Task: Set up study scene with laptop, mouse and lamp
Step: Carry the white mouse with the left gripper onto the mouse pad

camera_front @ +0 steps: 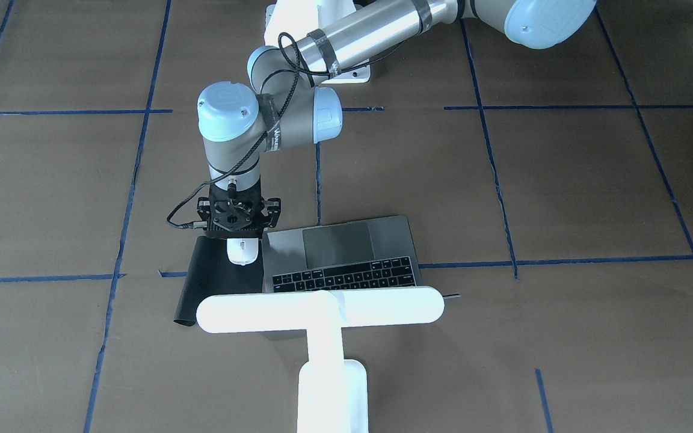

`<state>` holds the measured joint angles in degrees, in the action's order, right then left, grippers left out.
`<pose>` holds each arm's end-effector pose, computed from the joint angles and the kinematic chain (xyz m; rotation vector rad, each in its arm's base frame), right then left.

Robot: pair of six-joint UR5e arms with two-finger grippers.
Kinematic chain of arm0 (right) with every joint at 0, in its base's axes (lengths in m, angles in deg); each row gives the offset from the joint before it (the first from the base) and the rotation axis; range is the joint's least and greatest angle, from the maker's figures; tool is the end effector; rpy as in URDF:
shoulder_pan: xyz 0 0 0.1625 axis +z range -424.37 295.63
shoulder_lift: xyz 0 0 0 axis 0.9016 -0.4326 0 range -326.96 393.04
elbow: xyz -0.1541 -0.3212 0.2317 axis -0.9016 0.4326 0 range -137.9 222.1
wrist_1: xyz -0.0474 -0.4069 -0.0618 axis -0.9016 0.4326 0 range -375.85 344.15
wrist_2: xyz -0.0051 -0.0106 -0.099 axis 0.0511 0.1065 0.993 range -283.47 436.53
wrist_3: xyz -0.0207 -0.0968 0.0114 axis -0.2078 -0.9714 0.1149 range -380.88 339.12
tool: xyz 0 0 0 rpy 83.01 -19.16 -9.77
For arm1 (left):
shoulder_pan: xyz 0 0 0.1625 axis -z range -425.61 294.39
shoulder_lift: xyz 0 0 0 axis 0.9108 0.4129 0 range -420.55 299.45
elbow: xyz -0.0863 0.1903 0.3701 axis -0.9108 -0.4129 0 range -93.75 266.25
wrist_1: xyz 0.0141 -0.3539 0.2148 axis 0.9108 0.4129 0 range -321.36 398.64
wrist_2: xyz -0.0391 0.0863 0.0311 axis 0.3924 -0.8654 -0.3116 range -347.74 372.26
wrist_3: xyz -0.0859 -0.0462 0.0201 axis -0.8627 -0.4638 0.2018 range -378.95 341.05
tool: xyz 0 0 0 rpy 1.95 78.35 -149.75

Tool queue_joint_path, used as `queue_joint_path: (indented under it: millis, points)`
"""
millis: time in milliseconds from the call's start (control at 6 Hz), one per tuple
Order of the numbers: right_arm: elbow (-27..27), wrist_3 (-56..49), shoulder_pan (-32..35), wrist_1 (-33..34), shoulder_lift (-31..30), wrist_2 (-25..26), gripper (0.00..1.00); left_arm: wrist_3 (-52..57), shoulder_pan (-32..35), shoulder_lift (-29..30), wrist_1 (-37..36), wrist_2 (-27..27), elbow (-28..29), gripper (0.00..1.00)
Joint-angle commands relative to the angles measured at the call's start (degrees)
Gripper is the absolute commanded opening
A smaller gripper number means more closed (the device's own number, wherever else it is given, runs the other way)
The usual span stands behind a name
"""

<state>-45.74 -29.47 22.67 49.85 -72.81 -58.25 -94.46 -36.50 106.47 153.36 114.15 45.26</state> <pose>0.0442 -0.3667 0.7519 0.1427 -0.7766 -0.2340 0.7300 -0.5356 0.0535 0.1618 0.9233 -0.1409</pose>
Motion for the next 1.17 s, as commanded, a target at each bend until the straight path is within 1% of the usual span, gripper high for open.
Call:
queue_joint_path:
  millis: [0,167,333,500,833,1000]
  points:
    - [0.12,0.06,-0.03,0.04,0.02,-0.04,1.0,-6.12,-1.33,6.89,7.86,-4.21,13.08,0.27]
    - [0.56,-0.02,-0.03,-0.05,0.02,-0.04,1.0,-8.41,-2.21,7.87,8.58,-6.76,14.0,0.3]
    - [0.65,-0.02,-0.03,-0.05,0.02,-0.13,1.0,-9.04,-2.48,9.01,8.59,-6.79,14.35,0.9]
    - [0.65,0.06,-0.03,-0.05,0.02,-0.13,1.0,-9.05,-3.09,9.37,8.59,-6.96,14.36,1.0]
    - [0.56,0.06,-0.03,-0.13,0.11,-0.13,1.0,-8.79,-3.01,9.73,8.68,-6.01,13.84,1.0]
    - [0.56,-0.02,-0.03,-0.13,0.2,-0.13,1.0,-8.09,-2.75,9.64,8.42,-1.91,13.4,1.0]
